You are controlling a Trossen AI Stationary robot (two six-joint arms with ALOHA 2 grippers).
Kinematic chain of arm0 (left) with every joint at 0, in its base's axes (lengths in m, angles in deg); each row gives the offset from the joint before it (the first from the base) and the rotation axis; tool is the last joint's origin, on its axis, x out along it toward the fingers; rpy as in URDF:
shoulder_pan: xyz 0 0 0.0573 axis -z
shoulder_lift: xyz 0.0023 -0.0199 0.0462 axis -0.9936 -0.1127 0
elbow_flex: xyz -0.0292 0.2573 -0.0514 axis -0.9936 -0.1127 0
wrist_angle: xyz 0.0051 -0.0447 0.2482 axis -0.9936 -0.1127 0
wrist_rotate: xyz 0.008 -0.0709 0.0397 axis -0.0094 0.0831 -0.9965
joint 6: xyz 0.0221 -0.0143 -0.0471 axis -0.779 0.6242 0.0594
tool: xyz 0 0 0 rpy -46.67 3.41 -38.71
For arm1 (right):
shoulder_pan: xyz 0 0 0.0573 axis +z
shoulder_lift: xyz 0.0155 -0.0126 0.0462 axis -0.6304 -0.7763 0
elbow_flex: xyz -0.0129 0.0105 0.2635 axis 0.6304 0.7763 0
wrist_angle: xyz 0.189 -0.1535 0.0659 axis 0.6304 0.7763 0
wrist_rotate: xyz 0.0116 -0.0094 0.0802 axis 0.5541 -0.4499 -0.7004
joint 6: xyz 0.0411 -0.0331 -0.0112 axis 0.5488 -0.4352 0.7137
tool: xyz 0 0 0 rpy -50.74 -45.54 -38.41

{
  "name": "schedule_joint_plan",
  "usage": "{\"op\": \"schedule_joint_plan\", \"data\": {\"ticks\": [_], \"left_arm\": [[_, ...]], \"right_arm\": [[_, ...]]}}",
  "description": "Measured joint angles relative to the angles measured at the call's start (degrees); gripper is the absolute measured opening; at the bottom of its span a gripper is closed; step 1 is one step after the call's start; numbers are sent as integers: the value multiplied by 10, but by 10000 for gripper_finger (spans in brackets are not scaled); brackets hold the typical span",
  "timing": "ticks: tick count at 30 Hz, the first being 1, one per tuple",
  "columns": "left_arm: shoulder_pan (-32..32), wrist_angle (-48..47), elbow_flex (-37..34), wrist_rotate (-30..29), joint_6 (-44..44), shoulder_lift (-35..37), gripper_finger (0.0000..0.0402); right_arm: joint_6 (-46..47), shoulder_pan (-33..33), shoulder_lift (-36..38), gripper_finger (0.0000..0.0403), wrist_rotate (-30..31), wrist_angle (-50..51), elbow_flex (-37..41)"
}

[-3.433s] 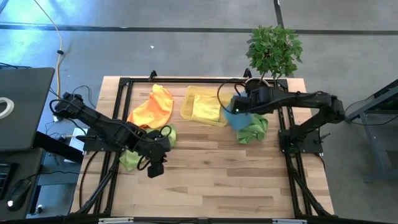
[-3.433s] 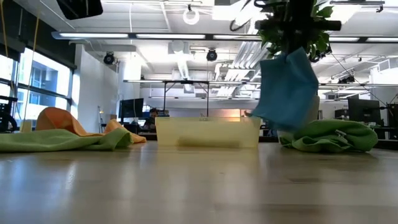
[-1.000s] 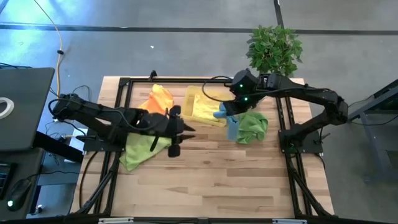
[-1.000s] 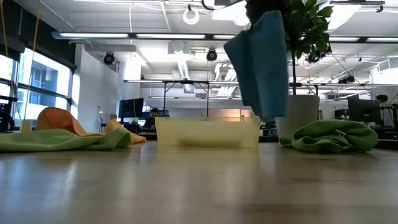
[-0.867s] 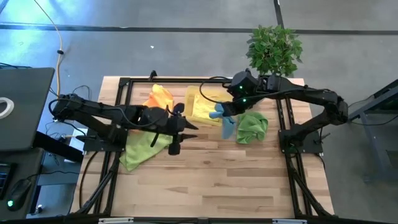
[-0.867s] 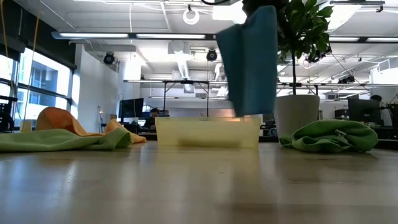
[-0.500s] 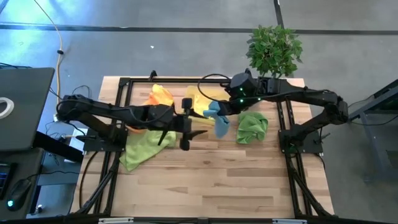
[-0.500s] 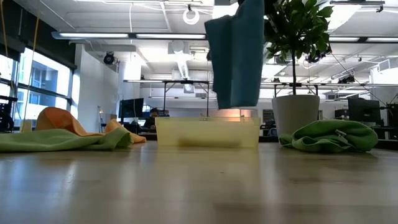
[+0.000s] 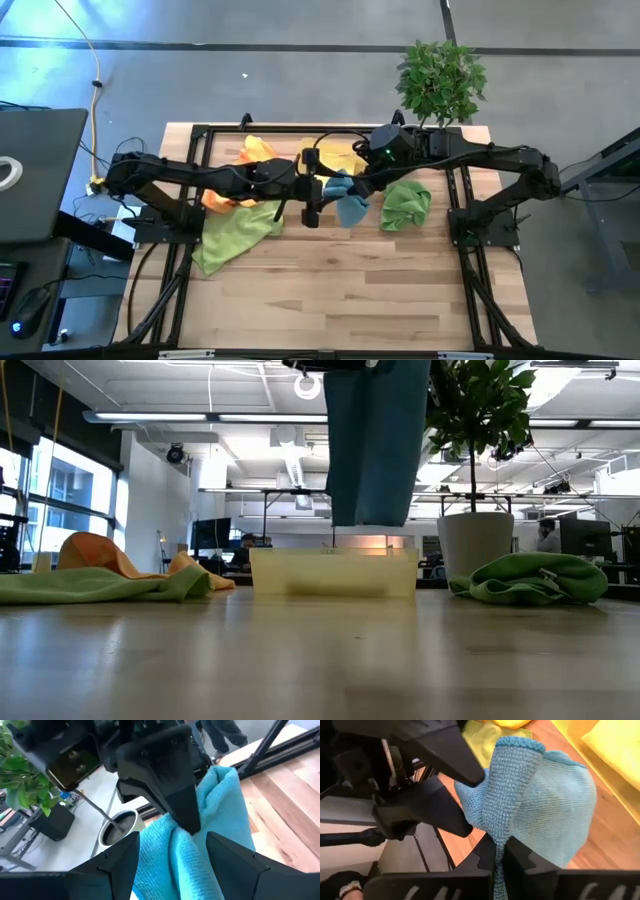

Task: Fold microfiber towels
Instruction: Put the folded blue microfiber towel into the yellow bin

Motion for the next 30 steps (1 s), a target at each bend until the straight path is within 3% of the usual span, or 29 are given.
{"op": "schedule_joint_plan", "data": {"ticks": [19, 30], "left_arm": [[-10, -2, 0, -5, -98, -14, 218], [-10, -42, 0, -14, -129, -35, 218]], "right_arm": [[-74, 0, -17, 2, 0, -4, -1], [-231, 0, -49, 2, 17, -18, -1]]}}
